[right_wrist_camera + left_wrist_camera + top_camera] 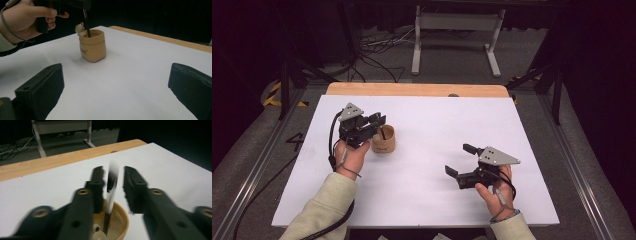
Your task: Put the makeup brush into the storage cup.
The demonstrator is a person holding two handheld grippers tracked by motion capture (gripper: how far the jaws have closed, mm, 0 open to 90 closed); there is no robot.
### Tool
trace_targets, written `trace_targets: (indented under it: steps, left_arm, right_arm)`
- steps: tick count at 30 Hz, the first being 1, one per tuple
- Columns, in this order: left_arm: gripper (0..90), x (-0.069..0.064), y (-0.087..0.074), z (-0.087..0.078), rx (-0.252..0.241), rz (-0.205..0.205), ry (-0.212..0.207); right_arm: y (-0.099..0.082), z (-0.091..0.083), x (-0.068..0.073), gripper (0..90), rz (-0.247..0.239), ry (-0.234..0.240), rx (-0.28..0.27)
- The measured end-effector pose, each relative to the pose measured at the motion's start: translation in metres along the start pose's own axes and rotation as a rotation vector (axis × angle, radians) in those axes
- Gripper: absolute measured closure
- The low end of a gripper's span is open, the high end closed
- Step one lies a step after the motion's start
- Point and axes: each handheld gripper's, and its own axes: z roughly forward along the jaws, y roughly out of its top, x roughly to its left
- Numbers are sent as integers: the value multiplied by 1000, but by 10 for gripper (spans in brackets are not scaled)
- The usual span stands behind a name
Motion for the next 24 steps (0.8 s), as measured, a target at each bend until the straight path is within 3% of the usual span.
trace_targets:
  steps: [7, 11, 20, 24]
  left_arm:
    - [312, 2, 5, -13, -58, 6, 32]
    - [205, 6, 7, -24, -92, 4, 32]
    - [115, 7, 8, -48, -127, 25, -3]
    - [85, 6, 3, -59, -133, 64, -42]
  right_arm:
    - [-1, 0, -1, 6, 4, -1, 0]
    - [0, 0, -1, 6, 2, -2, 1]
    - [1, -4, -3, 6, -4, -15, -1]
    - [3, -8, -5, 6, -9, -24, -7]
